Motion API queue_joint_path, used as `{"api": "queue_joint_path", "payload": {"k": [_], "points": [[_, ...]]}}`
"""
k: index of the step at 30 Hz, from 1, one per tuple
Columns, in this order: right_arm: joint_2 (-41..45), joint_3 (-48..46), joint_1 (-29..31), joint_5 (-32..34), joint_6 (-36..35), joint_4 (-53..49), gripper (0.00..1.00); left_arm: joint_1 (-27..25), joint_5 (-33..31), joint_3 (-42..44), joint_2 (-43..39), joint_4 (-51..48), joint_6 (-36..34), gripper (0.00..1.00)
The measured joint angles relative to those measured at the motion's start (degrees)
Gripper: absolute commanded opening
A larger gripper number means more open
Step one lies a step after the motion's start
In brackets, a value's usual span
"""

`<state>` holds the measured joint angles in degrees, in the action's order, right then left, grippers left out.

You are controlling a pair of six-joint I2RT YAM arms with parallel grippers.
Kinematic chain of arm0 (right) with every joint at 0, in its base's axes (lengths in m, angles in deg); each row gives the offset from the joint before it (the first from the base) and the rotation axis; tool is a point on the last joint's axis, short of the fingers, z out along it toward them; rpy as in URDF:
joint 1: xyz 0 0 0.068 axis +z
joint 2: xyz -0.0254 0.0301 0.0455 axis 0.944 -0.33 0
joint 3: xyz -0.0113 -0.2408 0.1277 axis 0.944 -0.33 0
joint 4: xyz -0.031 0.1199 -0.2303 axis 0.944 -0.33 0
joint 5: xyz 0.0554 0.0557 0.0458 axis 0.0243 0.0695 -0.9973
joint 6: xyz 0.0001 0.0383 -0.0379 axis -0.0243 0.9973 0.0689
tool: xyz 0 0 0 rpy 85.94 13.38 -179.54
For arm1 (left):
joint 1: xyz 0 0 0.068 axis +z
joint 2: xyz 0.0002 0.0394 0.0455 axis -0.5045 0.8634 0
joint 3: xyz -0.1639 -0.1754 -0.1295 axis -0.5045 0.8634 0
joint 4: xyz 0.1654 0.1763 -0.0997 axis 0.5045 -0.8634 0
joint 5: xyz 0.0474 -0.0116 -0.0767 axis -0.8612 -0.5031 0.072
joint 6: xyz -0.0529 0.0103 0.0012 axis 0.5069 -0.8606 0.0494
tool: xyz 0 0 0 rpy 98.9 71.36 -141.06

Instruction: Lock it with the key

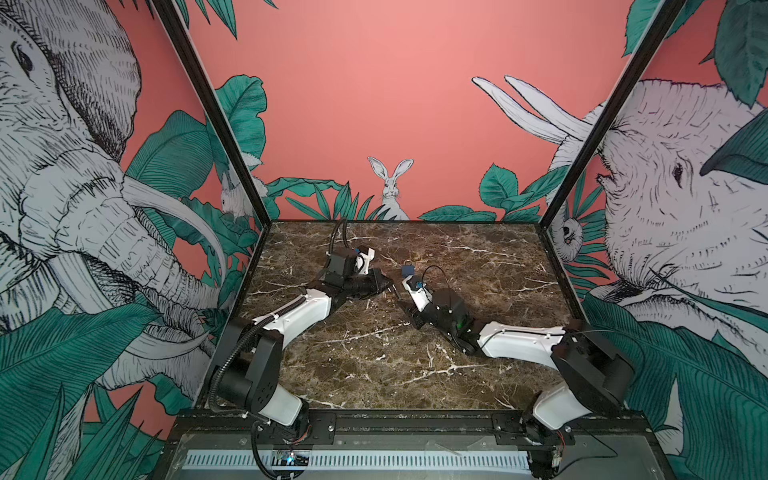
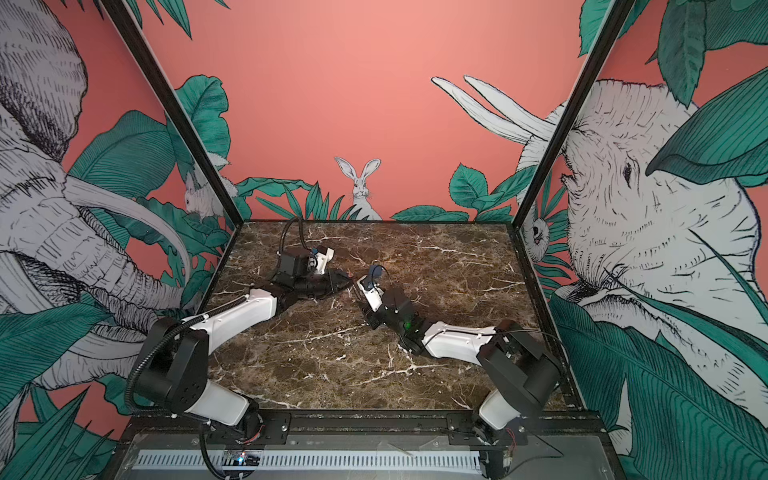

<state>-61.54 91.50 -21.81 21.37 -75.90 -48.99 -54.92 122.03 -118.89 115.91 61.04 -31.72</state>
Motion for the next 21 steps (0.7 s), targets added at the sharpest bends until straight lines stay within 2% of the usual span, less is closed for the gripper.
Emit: {"api": "queue_joint_path", "payload": {"k": [6, 21], "points": [[-3.6, 0.0, 0.6, 1.4, 0.1, 4.3, 0.45, 0.0, 0.0, 0.0, -0.5, 0.0, 0.0, 0.0], [-3.8, 0.0, 1.1, 3.6, -0.1, 6.8, 0.37, 0.0, 0.0, 0.0, -0.5, -0.2, 0.0, 0.0]]}}
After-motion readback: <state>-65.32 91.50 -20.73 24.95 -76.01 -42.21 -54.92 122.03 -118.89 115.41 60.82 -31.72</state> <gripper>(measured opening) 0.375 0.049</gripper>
